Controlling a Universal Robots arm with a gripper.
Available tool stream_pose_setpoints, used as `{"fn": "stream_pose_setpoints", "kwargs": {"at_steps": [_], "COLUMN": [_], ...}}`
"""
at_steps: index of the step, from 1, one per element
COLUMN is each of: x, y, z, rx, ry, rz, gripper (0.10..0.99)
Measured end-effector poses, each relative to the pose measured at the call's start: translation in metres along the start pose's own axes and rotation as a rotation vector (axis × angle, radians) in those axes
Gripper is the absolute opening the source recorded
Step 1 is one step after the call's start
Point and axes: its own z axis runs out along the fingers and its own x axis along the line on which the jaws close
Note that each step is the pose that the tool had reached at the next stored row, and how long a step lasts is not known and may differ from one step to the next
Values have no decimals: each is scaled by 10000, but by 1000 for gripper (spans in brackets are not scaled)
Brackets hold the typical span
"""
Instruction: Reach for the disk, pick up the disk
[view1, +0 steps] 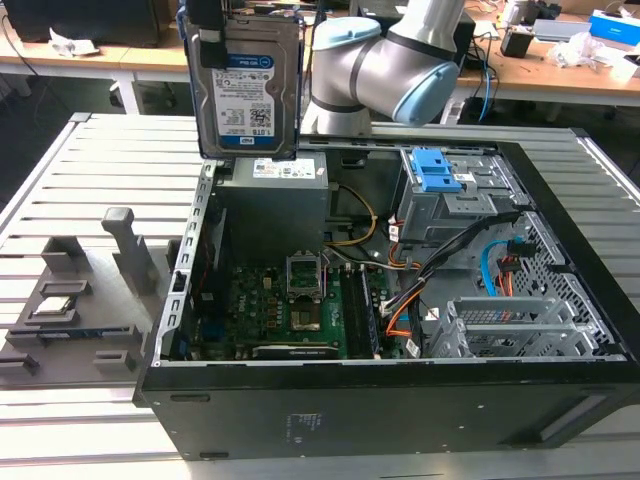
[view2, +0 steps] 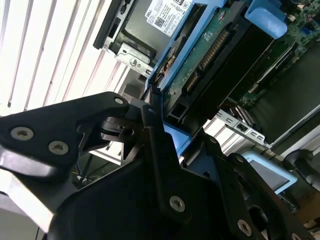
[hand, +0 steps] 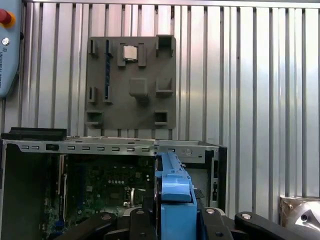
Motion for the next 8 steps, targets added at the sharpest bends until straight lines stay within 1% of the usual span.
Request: {"fn": "stream_pose_setpoints", "kwargs": {"at_steps": [2, 7, 8], "x": [-2, -13, -16], "y": [-66, -326, -360], "z": [-4, -18, -20], "rx": [-1, -1, -1], "ry": [0, 1, 0], "rz": [2, 0, 2], "gripper": [369, 369, 369]}}
